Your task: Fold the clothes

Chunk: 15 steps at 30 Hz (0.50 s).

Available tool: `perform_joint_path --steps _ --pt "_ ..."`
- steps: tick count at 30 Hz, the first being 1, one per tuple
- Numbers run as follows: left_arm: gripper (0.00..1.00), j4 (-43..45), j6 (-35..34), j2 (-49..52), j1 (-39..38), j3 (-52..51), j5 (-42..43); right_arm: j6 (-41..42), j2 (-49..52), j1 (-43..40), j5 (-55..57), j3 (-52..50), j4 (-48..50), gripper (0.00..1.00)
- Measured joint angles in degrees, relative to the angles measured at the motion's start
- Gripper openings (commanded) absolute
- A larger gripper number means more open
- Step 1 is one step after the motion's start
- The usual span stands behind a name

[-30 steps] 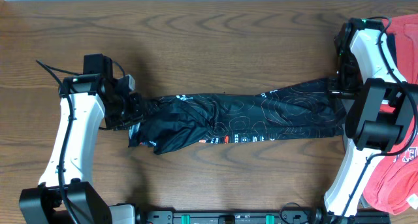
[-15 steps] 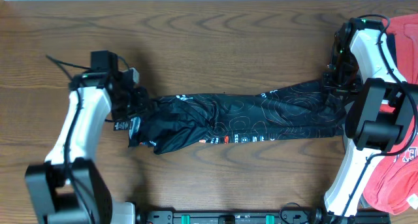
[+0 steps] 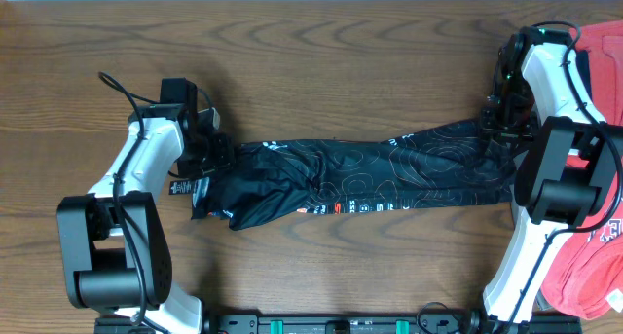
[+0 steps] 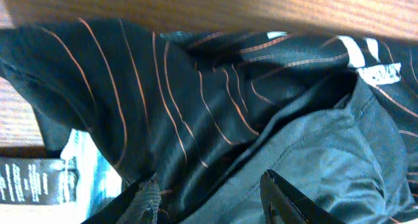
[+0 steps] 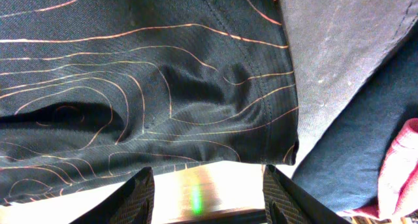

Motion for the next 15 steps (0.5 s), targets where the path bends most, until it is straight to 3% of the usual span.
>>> perform_joint_path --steps 15 --pt "0.48 8.8 0.0 6.3 0.3 0.0 -4.1 0.0 0.0 0.0 -1.3 0.0 0.4 0.52"
